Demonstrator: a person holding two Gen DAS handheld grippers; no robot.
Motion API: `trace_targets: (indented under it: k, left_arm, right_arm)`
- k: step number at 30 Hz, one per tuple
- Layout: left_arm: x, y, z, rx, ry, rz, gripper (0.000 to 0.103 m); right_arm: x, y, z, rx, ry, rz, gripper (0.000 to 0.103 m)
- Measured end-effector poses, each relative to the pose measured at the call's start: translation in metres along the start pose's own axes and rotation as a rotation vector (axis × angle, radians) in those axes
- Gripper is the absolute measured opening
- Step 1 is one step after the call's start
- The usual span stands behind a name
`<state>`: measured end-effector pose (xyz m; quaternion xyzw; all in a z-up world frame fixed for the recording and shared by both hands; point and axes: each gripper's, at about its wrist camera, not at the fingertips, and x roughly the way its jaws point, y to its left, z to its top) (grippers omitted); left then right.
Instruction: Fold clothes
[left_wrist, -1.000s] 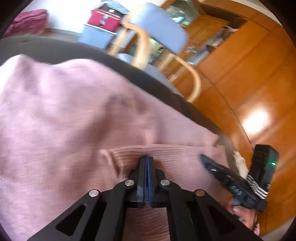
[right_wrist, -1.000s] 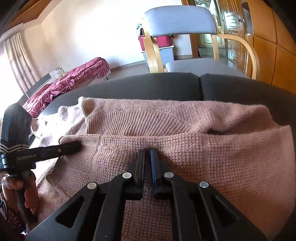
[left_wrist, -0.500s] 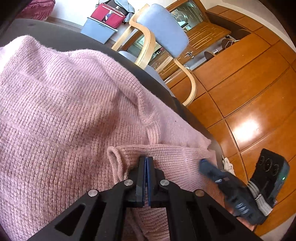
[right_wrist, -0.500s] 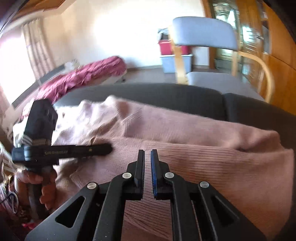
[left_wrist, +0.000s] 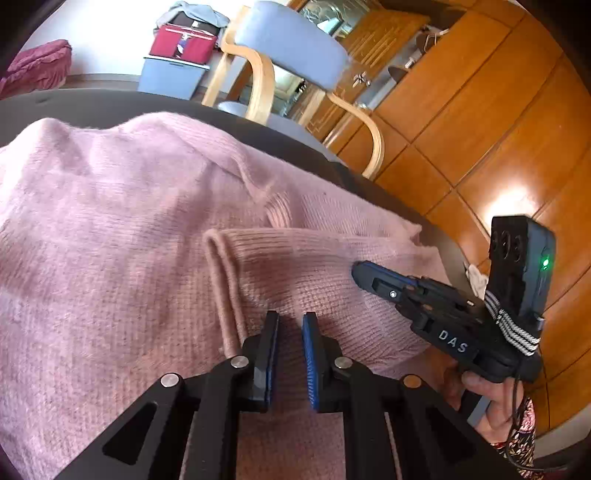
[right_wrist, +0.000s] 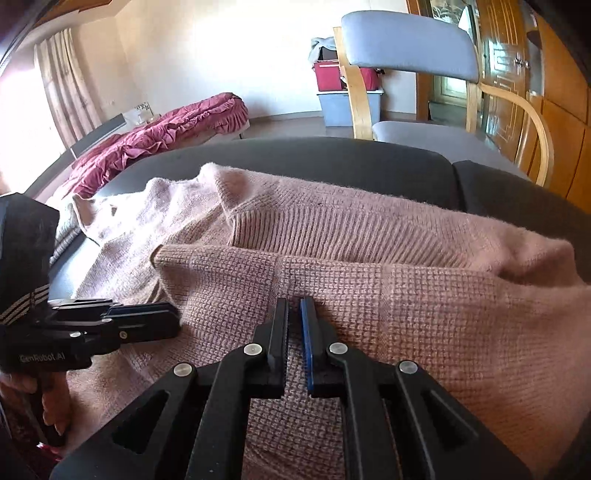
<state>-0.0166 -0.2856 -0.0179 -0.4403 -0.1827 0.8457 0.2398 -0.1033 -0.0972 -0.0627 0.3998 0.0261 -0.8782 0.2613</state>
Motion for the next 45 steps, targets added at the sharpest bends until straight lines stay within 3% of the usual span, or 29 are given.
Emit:
trace_targets:
  k: [3,7,10,15,18,21,36,39,41,45]
  left_arm:
    - [-0.003,0.012,-0.002,-0.04,-0.003,-0.044,0.007]
    - [-0.004,0.018,-0.003,-0.055,-0.004,-0.065,0.007]
    - [-0.002,0.018,0.0,-0.06,-0.004,-0.071,0.007]
    - [0.005,0.012,0.005,-0.061,-0.003,-0.06,0.007]
    - [0.007,0.01,0.007,-0.059,-0.002,-0.053,0.007]
    - [0.007,0.006,0.009,-0.054,0.0,-0.045,0.007]
    - [-0.017,0.011,-0.009,-0.004,-0.013,-0.011,0.01]
    - [-0.017,0.011,-0.011,0.0,-0.013,-0.008,0.01]
    - [-0.017,0.011,-0.012,0.003,-0.014,-0.003,0.01]
    - [-0.02,0.009,-0.014,0.023,-0.02,0.018,0.01]
  right_arm:
    - [-0.005,0.0,0.0,0.004,-0.013,-0.002,0.007]
    - [-0.043,-0.012,0.001,0.051,-0.109,-0.027,0.007]
    - [-0.067,-0.039,-0.008,0.114,-0.095,-0.098,0.007]
    - [-0.071,-0.084,-0.044,0.145,0.031,-0.216,0.007]
    - [-0.08,-0.105,-0.053,0.273,-0.018,-0.13,0.003]
    - [-0.066,-0.078,-0.041,0.218,-0.013,-0.079,0.008]
    - [0.004,0.053,0.014,-0.043,0.029,0.173,0.008]
    - [0.024,0.074,0.024,-0.105,0.074,0.184,0.008]
    - [0.041,0.087,0.028,-0.162,0.137,0.147,0.008]
    - [0.05,0.075,0.032,-0.099,0.129,0.175,0.005]
